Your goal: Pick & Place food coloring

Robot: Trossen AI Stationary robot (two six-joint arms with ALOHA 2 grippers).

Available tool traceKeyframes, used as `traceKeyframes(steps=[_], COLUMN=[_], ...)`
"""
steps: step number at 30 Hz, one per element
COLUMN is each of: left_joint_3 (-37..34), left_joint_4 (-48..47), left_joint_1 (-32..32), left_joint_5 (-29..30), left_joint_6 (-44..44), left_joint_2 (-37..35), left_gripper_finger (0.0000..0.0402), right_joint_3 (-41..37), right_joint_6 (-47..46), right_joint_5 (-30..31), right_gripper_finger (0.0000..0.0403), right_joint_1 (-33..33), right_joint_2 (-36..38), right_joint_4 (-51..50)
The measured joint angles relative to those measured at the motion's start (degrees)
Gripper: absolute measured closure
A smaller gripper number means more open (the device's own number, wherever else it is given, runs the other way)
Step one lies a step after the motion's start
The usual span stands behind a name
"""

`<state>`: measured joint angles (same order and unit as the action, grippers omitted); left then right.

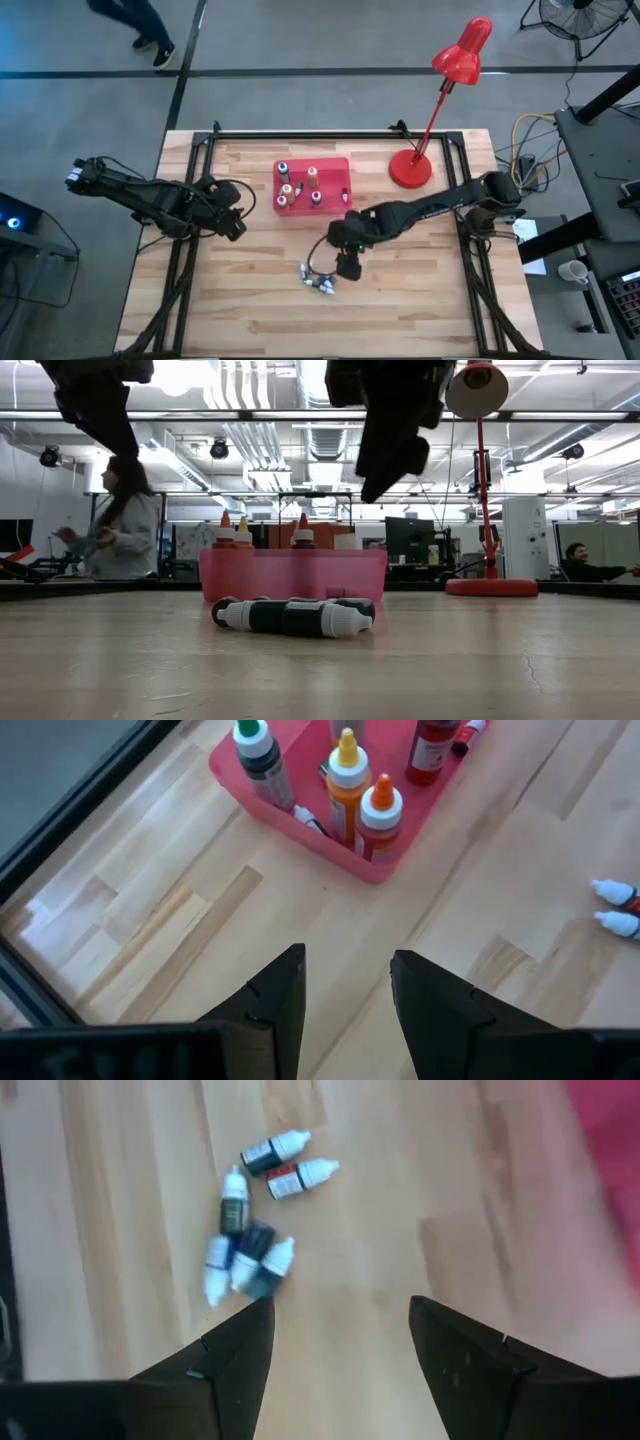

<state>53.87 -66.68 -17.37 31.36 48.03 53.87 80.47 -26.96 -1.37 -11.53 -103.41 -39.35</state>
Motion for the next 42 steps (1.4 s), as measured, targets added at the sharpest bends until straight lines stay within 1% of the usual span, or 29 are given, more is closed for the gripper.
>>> traceKeyframes(steps=[2, 5, 12, 23, 30, 35, 37, 42], left_joint_3=[-0.2, -0.5, -0.7, -0.7, -0.7, -0.7, -0.7, -0.7], left_joint_4=[0.1, 0.2, 0.1, 0.1, 0.1, 0.2, 0.2, 0.2], left_joint_1=[0.0, 0.0, -0.1, 0.0, 0.0, 0.0, 0.0, 0.0], left_joint_5=[-0.6, -1.2, -1.8, -1.9, -1.9, -1.8, -1.8, -1.7], left_joint_6=[0.0, 0.0, -0.5, -1.2, -3.0, -3.1, -3.1, -3.1], left_joint_2=[0.1, 0.1, 0.1, 0.1, 0.1, 0.1, 0.1, 0.1], left_gripper_finger=[0.028, 0.028, 0.028, 0.028, 0.028, 0.028, 0.028, 0.028], right_joint_3=[-1.5, -2.1, -2.2, -2.2, -2.2, -2.1, -2.1, -2.1], right_joint_6=[-5.6, -12.1, -19.4, -19.5, -19.6, -19.5, -19.6, -19.6], right_joint_5=[1.0, 2.4, 3.1, 3.1, 3.0, 3.2, 4.4, 4.6], right_gripper_finger=[0.0179, 0.0179, 0.0179, 0.0187, 0.0196, 0.0203, 0.0206, 0.0211], right_joint_1=[-1.5, -3.6, -6.9, -9.6, -9.5, -9.1, -8.8, -7.6], right_joint_2=[-0.6, -2.7, -7.4, -10.8, -13.6, -13.7, -13.7, -13.7], right_joint_4=[3.2, 4.5, 4.6, 4.7, 8.8, 8.5, 8.6, 11.1])
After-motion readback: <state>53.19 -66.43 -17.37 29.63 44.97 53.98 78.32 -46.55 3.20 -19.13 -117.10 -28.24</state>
